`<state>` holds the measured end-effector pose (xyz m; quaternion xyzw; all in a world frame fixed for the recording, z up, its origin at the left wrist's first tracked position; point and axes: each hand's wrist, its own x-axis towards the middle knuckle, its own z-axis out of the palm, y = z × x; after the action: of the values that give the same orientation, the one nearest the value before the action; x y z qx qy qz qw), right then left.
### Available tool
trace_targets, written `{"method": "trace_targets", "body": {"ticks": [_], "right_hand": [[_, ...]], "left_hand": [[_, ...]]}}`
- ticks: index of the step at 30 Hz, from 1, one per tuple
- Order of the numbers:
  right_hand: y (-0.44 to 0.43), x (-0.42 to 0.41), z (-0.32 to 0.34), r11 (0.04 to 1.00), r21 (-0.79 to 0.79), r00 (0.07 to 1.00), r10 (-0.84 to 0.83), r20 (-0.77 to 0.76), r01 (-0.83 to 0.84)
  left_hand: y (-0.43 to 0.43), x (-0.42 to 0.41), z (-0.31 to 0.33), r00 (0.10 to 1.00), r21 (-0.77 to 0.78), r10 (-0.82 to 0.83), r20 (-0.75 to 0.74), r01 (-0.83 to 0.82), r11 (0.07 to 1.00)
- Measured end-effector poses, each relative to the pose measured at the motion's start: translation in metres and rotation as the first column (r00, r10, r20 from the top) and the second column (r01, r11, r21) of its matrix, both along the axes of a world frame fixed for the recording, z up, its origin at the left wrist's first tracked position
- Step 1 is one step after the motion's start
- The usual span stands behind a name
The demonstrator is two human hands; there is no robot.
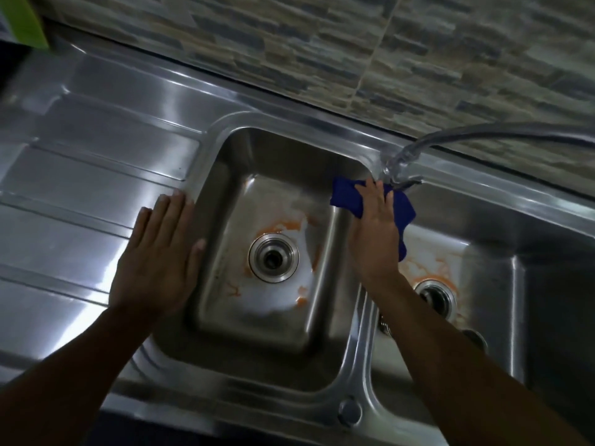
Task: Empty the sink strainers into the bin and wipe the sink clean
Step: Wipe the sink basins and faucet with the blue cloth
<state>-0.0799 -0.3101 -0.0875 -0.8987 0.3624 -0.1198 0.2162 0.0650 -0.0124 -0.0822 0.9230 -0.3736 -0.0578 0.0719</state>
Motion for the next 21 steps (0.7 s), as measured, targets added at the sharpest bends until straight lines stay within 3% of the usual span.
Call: {"method": "trace_targets", "body": {"ticks": [3,8,12,14,17,21], "right_hand": [[-0.002,0.011,-0.002,1.000,-0.010,0.999,0.006,0.046,-0.005],[0.004,0.042,0.003,0.998,0.060,0.947,-0.041,0.319,0.023],[-0.006,0.085,0.002,0.945,0.227,0.865,-0.309,0.396,0.233],[-0.005,0.107,-0.001,0.922,0.232,0.838,-0.381,0.391,0.311],[0.007,0.132,-0.006,0.951,0.192,0.887,-0.296,0.355,0.241],[0.031,0.158,-0.008,0.991,0.021,0.952,0.120,0.280,-0.131]], "left_hand": [[-0.001,-0.001,0.002,1.000,-0.039,0.005,-0.002,-0.005,0.999],[-0.001,0.001,-0.001,1.000,-0.087,-0.004,-0.010,0.003,0.996],[0.001,0.003,-0.008,1.000,-0.106,-0.014,0.007,0.015,0.994],[0.003,0.004,-0.011,1.000,-0.113,-0.022,0.021,0.024,0.993],[0.003,0.005,-0.014,0.999,-0.114,-0.025,0.043,0.030,0.993],[0.004,0.006,-0.017,0.998,-0.114,-0.030,0.063,0.037,0.993]]}}
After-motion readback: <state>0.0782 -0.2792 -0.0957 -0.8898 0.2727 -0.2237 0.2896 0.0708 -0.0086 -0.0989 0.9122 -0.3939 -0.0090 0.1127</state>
